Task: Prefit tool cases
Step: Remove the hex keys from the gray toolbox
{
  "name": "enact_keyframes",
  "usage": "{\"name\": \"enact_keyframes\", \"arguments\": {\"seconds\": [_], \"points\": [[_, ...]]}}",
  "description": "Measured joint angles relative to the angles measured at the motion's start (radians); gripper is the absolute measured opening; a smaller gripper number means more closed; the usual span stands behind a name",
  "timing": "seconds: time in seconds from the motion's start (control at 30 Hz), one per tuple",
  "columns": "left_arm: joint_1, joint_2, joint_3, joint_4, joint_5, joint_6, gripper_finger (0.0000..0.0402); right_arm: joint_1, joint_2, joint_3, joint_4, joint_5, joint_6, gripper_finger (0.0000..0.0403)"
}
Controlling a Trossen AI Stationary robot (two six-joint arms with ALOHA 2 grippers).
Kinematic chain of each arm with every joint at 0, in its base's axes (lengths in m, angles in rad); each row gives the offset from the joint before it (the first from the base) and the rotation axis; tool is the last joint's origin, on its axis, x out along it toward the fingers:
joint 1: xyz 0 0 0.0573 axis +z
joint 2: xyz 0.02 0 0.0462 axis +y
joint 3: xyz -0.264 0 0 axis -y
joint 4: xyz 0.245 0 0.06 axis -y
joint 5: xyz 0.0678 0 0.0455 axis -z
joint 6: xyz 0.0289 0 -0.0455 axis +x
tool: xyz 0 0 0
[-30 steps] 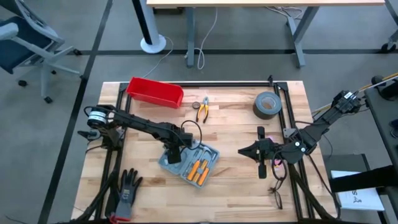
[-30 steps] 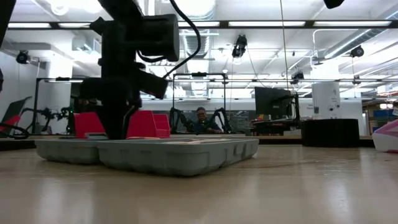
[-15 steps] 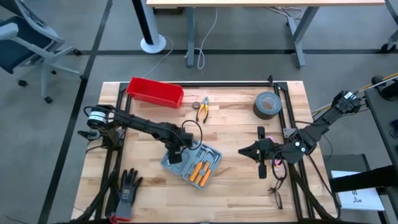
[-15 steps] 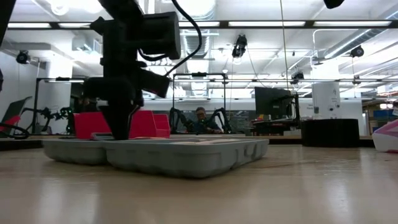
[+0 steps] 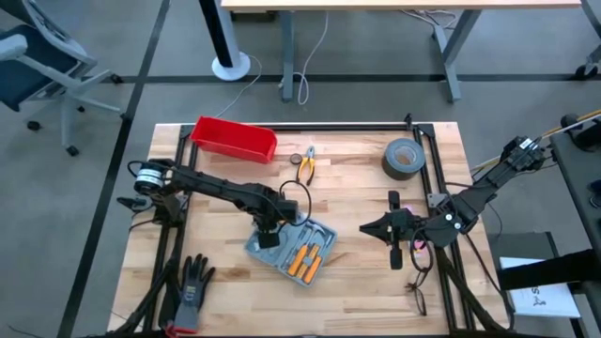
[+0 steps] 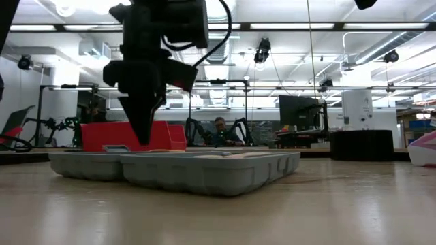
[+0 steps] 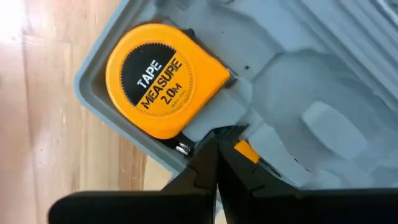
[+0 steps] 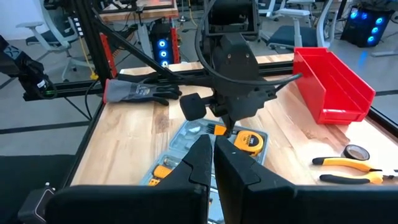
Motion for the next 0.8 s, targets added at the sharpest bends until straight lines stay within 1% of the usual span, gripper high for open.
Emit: {"name": "enact_keyframes", "arguments": {"seconds": [0.1,0.3,0.4,0.67,0.8], "points": [[0.0,0.0,0.018,-0.041,0.001,0.006,0.0,0.0,0.0,0.0,0.0,0.0,0.0,0.0],[0.0,-0.002,0.009,-0.046,0.005,0.011,0.0007,0.0,0.0,0.0,0.0,0.0,0.001,0.0],[0.0,-0.002,-0.01,-0.02,0.017,0.013,0.003,0.0,0.0,0.0,0.0,0.0,0.0,0.0],[0.002,0.013,-0.033,0.006,0.029,0.025,0.0116,0.0,0.0,0.0,0.0,0.0,-0.001,0.0],[0.002,0.013,-0.034,0.029,0.025,0.034,0.0144,0.0,0.0,0.0,0.0,0.0,-0.001,0.0]]}}
